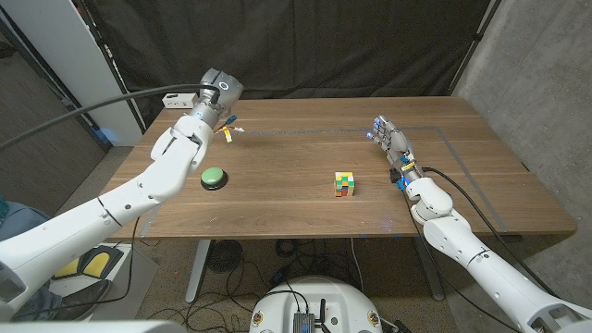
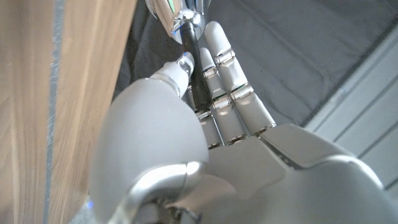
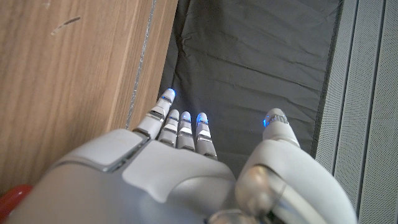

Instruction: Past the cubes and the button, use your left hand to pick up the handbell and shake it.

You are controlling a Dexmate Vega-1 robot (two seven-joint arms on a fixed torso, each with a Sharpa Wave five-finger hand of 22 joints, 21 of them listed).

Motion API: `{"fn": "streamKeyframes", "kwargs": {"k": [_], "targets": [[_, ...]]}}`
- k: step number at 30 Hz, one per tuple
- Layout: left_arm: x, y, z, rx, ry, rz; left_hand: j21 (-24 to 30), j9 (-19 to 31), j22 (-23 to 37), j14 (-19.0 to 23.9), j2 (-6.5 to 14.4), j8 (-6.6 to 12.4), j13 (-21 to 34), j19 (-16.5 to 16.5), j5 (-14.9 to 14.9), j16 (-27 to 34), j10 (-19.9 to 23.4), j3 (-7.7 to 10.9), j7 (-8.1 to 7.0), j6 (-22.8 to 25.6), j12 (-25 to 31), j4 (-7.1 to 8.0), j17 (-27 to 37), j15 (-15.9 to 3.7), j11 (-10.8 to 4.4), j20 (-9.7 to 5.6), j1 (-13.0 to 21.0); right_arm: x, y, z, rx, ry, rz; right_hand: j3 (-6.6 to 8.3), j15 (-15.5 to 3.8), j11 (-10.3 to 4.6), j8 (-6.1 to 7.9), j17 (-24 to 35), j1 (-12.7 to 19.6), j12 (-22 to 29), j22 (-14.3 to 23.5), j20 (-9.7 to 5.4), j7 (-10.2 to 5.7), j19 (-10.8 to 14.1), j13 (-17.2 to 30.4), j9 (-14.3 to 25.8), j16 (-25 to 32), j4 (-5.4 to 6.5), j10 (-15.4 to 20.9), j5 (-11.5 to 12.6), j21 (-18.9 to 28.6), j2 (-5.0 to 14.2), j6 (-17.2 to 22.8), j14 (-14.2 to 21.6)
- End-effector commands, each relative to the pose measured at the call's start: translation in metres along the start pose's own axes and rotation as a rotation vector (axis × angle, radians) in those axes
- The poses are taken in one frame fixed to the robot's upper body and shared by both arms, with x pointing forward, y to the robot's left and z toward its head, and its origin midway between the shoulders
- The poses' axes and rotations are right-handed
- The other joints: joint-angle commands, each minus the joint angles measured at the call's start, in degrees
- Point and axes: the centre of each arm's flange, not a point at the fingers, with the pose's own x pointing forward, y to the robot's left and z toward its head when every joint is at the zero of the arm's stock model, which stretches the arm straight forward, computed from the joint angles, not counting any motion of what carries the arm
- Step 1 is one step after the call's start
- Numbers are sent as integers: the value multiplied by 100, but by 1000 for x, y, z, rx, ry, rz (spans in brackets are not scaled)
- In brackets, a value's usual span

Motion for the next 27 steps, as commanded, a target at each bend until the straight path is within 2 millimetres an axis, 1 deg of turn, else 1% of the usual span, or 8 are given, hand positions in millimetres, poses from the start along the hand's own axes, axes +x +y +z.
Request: {"fn": "streamKeyframes", "kwargs": {"k": [1, 4, 5, 7, 13, 14, 19, 27], "targets": [[-5, 9, -5, 169, 45, -23, 33, 6, 9, 626, 56, 10, 25, -32, 9, 34, 58, -1, -48, -27, -12, 28, 35, -681, -89, -24, 22, 1, 2, -3, 1, 10, 6, -5, 12, -17, -14, 24, 62, 2, 23, -7, 12, 63, 11, 26, 2, 11, 36, 21, -15, 7, 12, 26], [2, 3, -9, 68, 31, -144, 38, 2, 9, 628, 58, 12, 34, -34, 7, 39, 66, -6, -55, -22, -16, 37, 42, -687, -112, -26, 6, 1, 2, -3, 0, 11, 8, -6, 14, -17, -13, 24, 63, 3, 23, -4, 14, 63, 11, 26, 2, 10, 39, 21, -15, 8, 14, 27], [2, 3, -9, 67, 30, -145, 40, 1, 9, 626, 58, 12, 37, -34, 8, 39, 65, -4, -56, -23, -19, 33, 43, -691, -100, -31, 9, 1, 2, -3, 0, 12, 8, -6, 14, -18, -14, 24, 64, 4, 23, -7, 13, 63, 11, 26, 2, 10, 40, 22, -15, 8, 12, 26], [5, -2, -8, 28, 19, -212, 43, -2, 9, 634, 55, 12, 44, -39, 8, 44, 75, -4, -49, -24, -20, 31, 45, -683, -83, -29, 6, 1, 2, -3, -3, 12, 10, -8, 15, -21, -13, 24, 63, 4, 23, -4, 12, 63, 11, 26, 2, 10, 39, 21, -15, 8, 14, 27], [9, -13, -3, -86, -23, -316, 55, 0, 8, 632, 50, 15, 62, -48, 11, 41, 87, 3, -35, -33, -34, 24, 41, -686, -93, -23, 1, -1, 2, -3, -4, 17, 6, -9, 17, -23, -14, 24, 64, 3, 23, -9, 14, 62, 11, 26, 0, 11, 37, 22, -16, 10, 11, 23], [10, -18, -3, -161, -48, -356, 58, 1, 8, 631, 54, 17, 66, -47, 12, 42, 82, 6, -39, -33, -38, 22, 43, -687, -86, -24, 3, -1, 2, -3, -4, 18, 5, -9, 20, -23, -14, 24, 65, 2, 23, -9, 15, 64, 11, 26, 0, 11, 35, 22, -15, 10, 10, 24], [10, -24, 4, -311, -94, -386, 71, 17, 8, 646, 58, 22, 74, -49, 17, 50, 88, 15, 3, -54, -58, 16, 44, -669, -63, -21, 3, -3, 2, -3, -7, 20, 3, -9, 30, -18, -14, 24, 66, 4, 23, 3, 15, 65, 11, 26, 1, 10, 40, 22, -15, 12, 11, 27], [8, -25, 13, -563, -170, -364, 93, 46, 7, 635, 65, 31, 107, -48, 25, 47, 77, 33, 16, -86, -80, 4, 45, -656, -36, -15, 9, -3, 2, 0, -12, 15, 5, -11, 22, -23, -12, 25, 67, 3, 23, -8, 11, 62, 11, 26, 0, 11, 38, 22, -16, 14, 15, 24]]}}
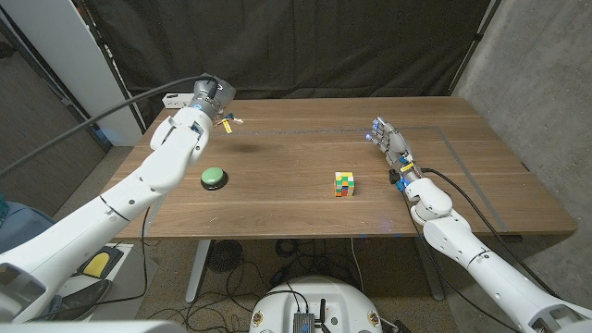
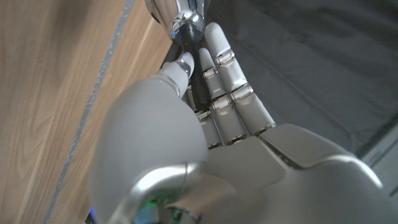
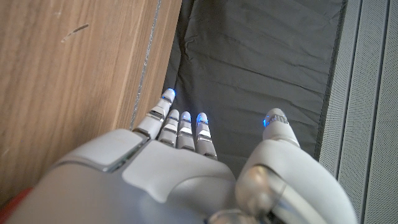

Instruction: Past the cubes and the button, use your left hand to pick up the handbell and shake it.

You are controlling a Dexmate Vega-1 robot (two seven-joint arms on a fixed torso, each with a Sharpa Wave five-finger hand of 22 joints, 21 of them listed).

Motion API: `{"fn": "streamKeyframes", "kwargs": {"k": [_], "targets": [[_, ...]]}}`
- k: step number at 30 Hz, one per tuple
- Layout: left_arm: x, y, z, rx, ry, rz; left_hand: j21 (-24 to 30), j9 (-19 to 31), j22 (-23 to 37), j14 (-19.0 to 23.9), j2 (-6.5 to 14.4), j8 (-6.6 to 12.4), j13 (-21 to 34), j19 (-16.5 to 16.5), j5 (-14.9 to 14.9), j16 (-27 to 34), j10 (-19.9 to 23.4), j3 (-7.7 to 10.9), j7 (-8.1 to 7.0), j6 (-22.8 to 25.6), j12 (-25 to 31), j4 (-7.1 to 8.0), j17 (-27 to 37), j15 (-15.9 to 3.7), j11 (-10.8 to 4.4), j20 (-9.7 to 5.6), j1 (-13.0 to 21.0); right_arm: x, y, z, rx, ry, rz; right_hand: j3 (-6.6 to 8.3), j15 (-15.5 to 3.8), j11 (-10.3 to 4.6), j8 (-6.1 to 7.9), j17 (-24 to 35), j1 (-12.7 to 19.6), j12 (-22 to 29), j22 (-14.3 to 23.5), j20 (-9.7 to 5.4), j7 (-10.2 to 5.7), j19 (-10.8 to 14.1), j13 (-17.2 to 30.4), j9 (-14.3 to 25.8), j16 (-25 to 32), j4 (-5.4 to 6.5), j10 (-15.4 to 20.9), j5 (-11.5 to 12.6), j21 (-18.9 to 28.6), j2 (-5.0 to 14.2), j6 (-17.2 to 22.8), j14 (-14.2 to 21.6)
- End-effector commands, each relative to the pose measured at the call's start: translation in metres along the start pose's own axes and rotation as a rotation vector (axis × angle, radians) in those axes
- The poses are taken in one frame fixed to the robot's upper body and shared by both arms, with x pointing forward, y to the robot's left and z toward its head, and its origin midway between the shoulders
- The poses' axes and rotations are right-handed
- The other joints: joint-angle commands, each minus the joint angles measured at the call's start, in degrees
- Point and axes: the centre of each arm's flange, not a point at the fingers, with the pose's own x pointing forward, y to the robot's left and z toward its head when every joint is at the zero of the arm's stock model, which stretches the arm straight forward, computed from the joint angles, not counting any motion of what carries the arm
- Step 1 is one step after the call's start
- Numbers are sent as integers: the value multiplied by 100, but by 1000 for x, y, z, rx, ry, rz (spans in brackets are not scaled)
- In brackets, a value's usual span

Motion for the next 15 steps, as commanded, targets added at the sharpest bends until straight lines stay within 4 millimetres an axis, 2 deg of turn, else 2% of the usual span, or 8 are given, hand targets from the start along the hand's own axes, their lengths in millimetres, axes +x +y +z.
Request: {"fn": "streamKeyframes", "kwargs": {"k": [1, 7, 15], "targets": [[1, -9, 14, -351, -180, -40, 61, 33, 7, 669, 67, 30, 38, -10, 49, 26, 54, 36, 41, -51, -36, 6, 28, -617, 14, 6, 5, -1, 0, 2, -7, -1, -1, -12, 28, -23, -11, 25, 66, 3, 23, -8, 9, 62, 11, 26, 1, 12, 38, 22, -16, 14, 18, 27], [-3, -14, 22, -584, -287, -1, 80, 57, 7, 679, 75, 45, 65, -4, 53, 35, 55, 47, 67, -56, -48, 2, 34, -615, 4, 22, 9, -1, 0, 3, -11, -2, 3, -15, 24, -16, -11, 26, 63, 4, 23, -5, 5, 62, 11, 26, 2, 13, 42, 22, -16, 14, 17, 30], [-1, -29, 29, -955, -404, 61, 98, 70, 8, 695, 71, 55, 78, -13, 59, 41, 91, 63, 88, -58, -62, -11, 32, -579, 38, 44, 15, -3, -2, 4, -12, -3, -3, -17, 22, -20, -10, 26, 61, 5, 24, -2, 3, 62, 11, 26, 3, 15, 45, 22, -16, 14, 21, 31]]}}
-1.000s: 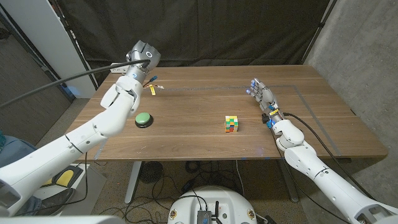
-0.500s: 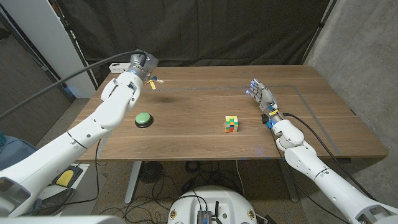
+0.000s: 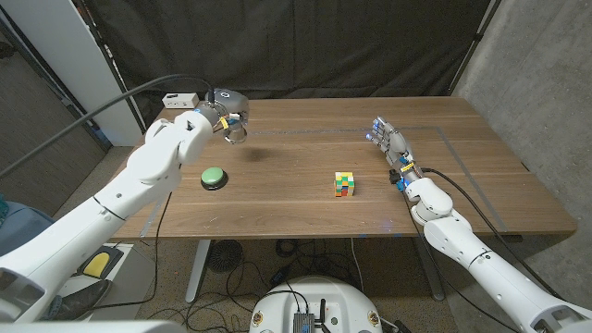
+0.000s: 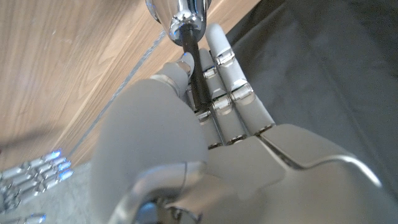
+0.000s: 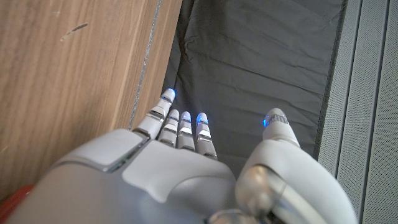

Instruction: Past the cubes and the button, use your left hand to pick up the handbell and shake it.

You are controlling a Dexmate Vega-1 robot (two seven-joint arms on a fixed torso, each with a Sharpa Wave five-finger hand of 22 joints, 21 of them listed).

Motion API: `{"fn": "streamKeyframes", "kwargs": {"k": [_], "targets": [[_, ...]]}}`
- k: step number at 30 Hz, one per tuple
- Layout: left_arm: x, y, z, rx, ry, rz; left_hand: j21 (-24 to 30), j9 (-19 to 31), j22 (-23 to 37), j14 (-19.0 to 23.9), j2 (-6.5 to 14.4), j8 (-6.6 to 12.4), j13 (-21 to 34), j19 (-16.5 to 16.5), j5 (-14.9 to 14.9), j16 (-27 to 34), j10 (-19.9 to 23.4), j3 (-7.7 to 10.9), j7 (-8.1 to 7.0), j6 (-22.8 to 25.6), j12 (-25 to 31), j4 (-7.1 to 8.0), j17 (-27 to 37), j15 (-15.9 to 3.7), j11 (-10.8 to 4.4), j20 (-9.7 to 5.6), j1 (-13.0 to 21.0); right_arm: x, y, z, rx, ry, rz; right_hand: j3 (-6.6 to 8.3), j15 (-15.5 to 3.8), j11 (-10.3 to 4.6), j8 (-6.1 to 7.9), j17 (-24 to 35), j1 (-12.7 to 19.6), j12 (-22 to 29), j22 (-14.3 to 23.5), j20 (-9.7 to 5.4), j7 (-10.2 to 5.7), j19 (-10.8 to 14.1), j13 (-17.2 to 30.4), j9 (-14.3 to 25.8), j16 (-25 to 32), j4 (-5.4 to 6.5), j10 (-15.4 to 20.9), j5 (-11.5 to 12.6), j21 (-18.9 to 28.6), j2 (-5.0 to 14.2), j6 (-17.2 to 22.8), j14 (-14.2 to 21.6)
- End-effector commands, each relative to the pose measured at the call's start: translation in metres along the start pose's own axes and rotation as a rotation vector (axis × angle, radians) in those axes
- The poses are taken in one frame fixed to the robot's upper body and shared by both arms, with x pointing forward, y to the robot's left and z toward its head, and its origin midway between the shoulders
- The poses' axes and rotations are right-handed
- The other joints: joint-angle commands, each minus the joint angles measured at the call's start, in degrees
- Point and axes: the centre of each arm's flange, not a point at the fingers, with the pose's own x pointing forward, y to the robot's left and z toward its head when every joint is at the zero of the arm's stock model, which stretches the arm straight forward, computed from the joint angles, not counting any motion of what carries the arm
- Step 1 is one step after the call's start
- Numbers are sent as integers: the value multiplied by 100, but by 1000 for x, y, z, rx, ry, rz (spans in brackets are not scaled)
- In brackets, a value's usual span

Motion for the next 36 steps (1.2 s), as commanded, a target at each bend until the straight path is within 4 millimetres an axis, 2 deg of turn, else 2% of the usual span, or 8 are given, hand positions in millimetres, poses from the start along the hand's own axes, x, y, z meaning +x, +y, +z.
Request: {"fn": "streamKeyframes", "kwargs": {"k": [1, 13, 16, 18, 20, 27, 32, 36], "targets": [[2, -20, 8, -594, -213, 92, 49, 16, 8, 673, 42, 54, 18, -15, 26, 44, 46, 64, 76, -31, 1, -11, 34, -601, 10, 44, 46, -2, -2, 2, -6, -3, -4, -18, 24, -21, -10, 26, 61, 6, 24, -2, 4, 62, 11, 25, 4, 15, 45, 22, -16, 14, 21, 33], [22, -25, 30, -939, -352, 170, 94, 23, 11, 701, 20, 82, 55, 5, 31, 67, 81, 83, 101, 28, -14, -51, 47, -571, 47, 65, 92, -5, -4, 5, -14, -7, -15, -22, 21, -27, -7, 28, 56, 8, 24, 4, 5, 69, 11, 25, 5, 17, 52, 21, -14, 14, 31, 38], [30, -29, 36, -1098, -415, 183, 103, 17, 12, 697, 9, 89, 58, 5, 31, 70, 101, 81, 103, 55, -16, -55, 52, -563, 58, 61, 97, -7, -5, 5, -19, -5, -18, -23, 22, -26, -6, 28, 56, 7, 24, 9, 2, 67, 11, 25, 6, 18, 51, 21, -15, 15, 36, 40], [32, -30, 36, -1147, -435, 189, 107, 12, 12, 693, 10, 83, 63, 0, 31, 73, 94, 82, 110, 44, -24, -56, 58, -563, 56, 63, 103, -7, -6, 5, -20, -5, -19, -24, 23, -27, -4, 29, 55, 8, 24, 6, 5, 66, 11, 25, 7, 18, 54, 21, -15, 16, 40, 41], [37, -34, 37, -1286, -478, 202, 113, 9, 12, 698, 7, 83, 71, 0, 31, 78, 92, 84, 108, 50, -27, -60, 62, -561, 63, 65, 112, -8, -7, 6, -21, -6, -22, -24, 25, -28, -5, 29, 55, 8, 24, 5, 7, 69, 11, 25, 6, 18, 54, 21, -14, 16, 40, 39], [42, -42, 33, -1571, -572, 233, 128, -3, 13, 713, 7, 83, 98, -8, 29, 98, 111, 78, 100, 65, -27, -51, 79, -551, 57, 71, 112, -9, -10, 4, -17, 0, -23, -26, 13, -24, -1, 29, 54, 9, 24, 10, 6, 71, 12, 25, 5, 19, 57, 21, -14, 17, 53, 37], [44, -45, 29, -1643, -587, 217, 140, -12, 13, 708, 4, 80, 116, -12, 29, 102, 110, 77, 89, 68, -35, -49, 89, -548, 58, 73, 116, -9, -11, 4, -18, 0, -21, -27, 14, -21, -1, 29, 54, 9, 24, 8, 9, 73, 12, 25, 5, 19, 56, 21, -13, 16, 54, 39], [43, -46, 25, -1609, -551, 213, 148, -19, 13, 715, 0, 76, 126, -14, 30, 107, 113, 79, 89, 65, -40, -51, 91, -549, 63, 74, 122, -9, -13, 5, -17, -2, -21, -27, 16, -23, 0, 29, 55, 9, 24, 8, 8, 73, 12, 25, 5, 18, 57, 21, -13, 17, 58, 38]]}}
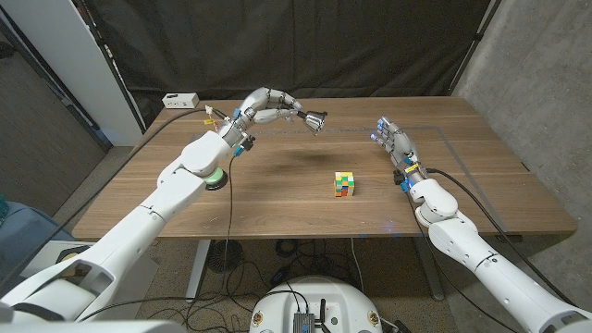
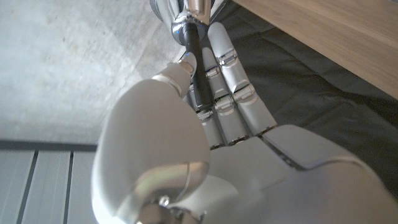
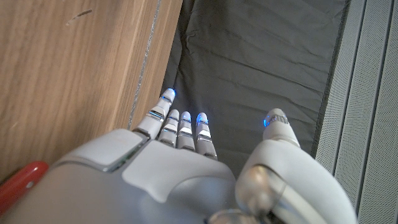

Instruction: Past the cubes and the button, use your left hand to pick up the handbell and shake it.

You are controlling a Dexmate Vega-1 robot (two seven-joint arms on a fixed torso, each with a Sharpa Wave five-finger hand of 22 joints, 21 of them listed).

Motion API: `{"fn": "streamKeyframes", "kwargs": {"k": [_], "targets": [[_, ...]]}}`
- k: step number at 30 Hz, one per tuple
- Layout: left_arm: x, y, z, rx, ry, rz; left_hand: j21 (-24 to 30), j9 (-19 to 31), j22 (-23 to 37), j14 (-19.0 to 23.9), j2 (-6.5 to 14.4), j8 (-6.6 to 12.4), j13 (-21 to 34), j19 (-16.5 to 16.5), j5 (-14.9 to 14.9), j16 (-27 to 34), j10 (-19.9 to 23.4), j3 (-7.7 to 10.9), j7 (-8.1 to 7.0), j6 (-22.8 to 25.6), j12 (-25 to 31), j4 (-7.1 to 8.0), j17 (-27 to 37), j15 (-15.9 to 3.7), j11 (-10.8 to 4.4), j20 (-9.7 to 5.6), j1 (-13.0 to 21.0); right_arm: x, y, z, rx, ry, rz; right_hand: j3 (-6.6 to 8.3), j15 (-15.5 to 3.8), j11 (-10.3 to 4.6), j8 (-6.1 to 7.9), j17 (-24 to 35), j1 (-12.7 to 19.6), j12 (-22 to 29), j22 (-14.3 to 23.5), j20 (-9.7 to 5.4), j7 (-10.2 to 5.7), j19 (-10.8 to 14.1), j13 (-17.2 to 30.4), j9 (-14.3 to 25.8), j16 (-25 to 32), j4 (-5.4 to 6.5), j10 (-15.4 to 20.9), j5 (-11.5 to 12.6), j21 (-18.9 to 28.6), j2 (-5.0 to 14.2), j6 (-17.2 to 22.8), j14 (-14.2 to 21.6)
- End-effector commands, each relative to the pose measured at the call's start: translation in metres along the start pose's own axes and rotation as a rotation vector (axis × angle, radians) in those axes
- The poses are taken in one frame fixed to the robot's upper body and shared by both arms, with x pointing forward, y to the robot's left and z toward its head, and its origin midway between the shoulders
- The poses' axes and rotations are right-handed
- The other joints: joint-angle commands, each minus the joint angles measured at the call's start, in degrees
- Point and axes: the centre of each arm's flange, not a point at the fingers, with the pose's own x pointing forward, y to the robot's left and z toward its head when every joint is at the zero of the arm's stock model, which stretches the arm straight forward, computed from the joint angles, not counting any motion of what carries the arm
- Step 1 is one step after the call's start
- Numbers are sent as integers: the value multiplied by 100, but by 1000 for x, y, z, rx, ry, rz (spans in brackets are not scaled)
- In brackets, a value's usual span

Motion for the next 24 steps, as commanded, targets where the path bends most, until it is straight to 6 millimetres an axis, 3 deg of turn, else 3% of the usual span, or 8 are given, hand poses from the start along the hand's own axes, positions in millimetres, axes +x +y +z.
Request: {"fn": "streamKeyframes", "kwargs": {"k": [1, 4, 24], "targets": [[-2, 12, -9, -182, -41, 67, 30, -4, 13, 651, 8, 30, 24, 7, 49, 41, 67, 17, 14, 26, 24, -6, 12, -612, -1, 39, 76, 0, -4, 0, 2, 0, 0, -3, 26, 11, 0, 28, 58, 11, 24, 2, 17, 62, 11, 25, 7, -8, 41, 22, -10, 17, 63, 45], [-5, 14, -5, -121, -8, 97, 40, -9, 13, 641, 2, 28, 34, 8, 50, 37, 61, 18, 16, 28, 16, -6, 12, -607, -8, 40, 78, 0, -5, 1, 2, 1, 3, -2, 26, 6, -2, 28, 62, 10, 24, -1, 20, 62, 11, 25, 7, -11, 40, 22, -10, 17, 61, 49], [-20, 8, 55, 802, 251, 202, 88, -8, 11, 643, 9, 24, 82, -6, 62, 40, 78, 32, 47, 12, -23, 16, 13, -612, -5, 39, 60, 1, -5, -1, 11, -1, 14, -7, 9, -1, -5, 29, 59, 9, 24, -19, 6, 60, 12, 25, 5, -8, 38, 22, -13, 20, 59, 43]]}}
